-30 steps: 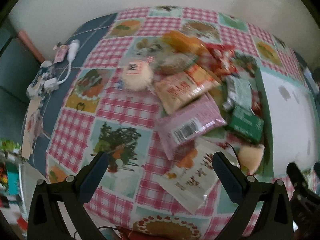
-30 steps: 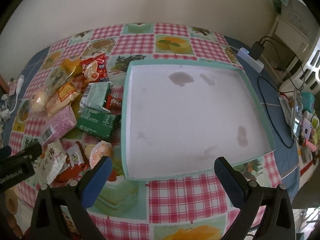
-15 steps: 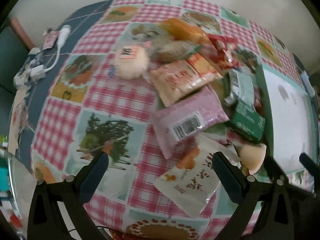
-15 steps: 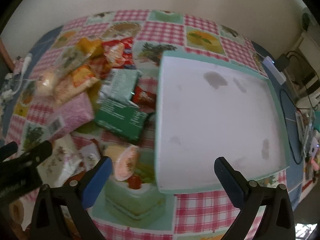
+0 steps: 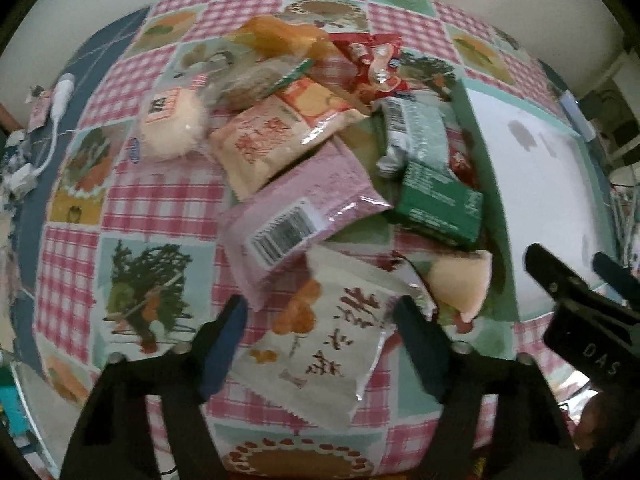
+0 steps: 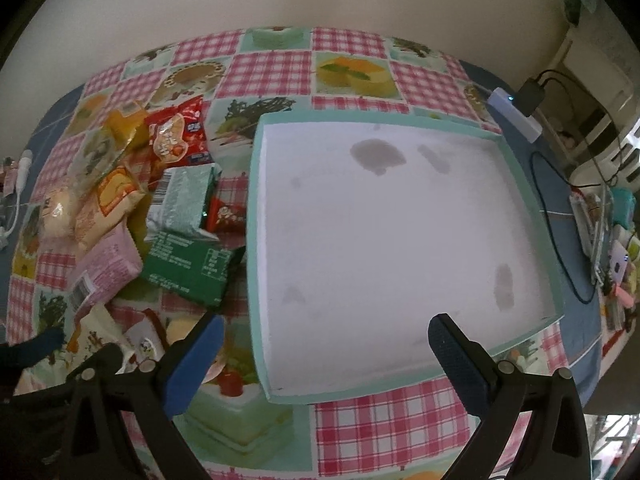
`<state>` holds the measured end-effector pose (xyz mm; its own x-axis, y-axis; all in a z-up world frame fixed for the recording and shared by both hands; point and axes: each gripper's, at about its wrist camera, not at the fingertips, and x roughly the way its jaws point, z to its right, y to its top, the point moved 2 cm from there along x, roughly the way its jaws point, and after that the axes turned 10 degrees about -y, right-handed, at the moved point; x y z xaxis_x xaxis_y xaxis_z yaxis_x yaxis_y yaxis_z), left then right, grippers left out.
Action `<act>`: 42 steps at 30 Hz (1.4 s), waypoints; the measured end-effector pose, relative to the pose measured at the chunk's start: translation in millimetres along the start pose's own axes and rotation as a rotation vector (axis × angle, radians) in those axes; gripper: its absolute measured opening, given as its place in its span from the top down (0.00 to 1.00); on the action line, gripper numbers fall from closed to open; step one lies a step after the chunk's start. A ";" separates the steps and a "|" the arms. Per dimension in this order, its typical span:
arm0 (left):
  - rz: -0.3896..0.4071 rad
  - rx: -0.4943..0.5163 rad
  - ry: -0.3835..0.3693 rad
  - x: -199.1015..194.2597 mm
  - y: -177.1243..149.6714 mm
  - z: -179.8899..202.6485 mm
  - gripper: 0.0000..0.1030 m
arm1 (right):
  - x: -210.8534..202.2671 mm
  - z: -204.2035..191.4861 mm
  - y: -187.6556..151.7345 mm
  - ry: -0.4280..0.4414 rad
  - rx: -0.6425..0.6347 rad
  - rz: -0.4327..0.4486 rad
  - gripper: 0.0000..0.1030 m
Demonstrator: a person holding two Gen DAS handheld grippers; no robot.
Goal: Organize snacks
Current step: 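Move both tools toward the snack pile beside the white tray, then grasp the round bun with the right tool while the left tool grasps the white pastry pack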
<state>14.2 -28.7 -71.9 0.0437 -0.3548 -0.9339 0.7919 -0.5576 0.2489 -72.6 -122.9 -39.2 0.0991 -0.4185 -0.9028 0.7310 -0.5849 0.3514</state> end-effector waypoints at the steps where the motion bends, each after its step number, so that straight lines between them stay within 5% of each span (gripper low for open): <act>1: 0.001 -0.004 -0.002 -0.4 0.2 -0.1 0.32 | -0.4 -0.3 -1.2 0.012 0.002 -0.003 0.00; 14: 0.035 -0.245 0.018 -15.0 -10.3 -55.9 0.38 | -5.4 -20.1 -6.9 0.179 -0.015 -0.011 0.00; 22: 0.042 -0.369 0.027 -24.9 -23.8 -88.7 0.38 | -13.9 -39.4 -10.7 0.289 -0.060 0.004 0.08; 26: 0.039 -0.399 0.031 -28.8 -29.8 -102.9 0.38 | -15.6 -46.2 -12.4 0.343 -0.068 -0.005 0.14; 36: 0.021 -0.383 0.028 -33.7 -32.5 -111.2 0.34 | -2.7 -57.7 -12.6 0.318 -0.077 -0.052 0.23; 42: 0.013 -0.383 0.036 -28.8 -29.5 -101.3 0.34 | 0.7 -65.3 -9.9 0.341 -0.076 -0.070 0.38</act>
<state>51.2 74.0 -78.3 0.0714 -0.3297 -0.9414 0.9612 -0.2295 0.1533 -35.7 -72.1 -59.6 0.2571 -0.1161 -0.9594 0.7909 -0.5452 0.2779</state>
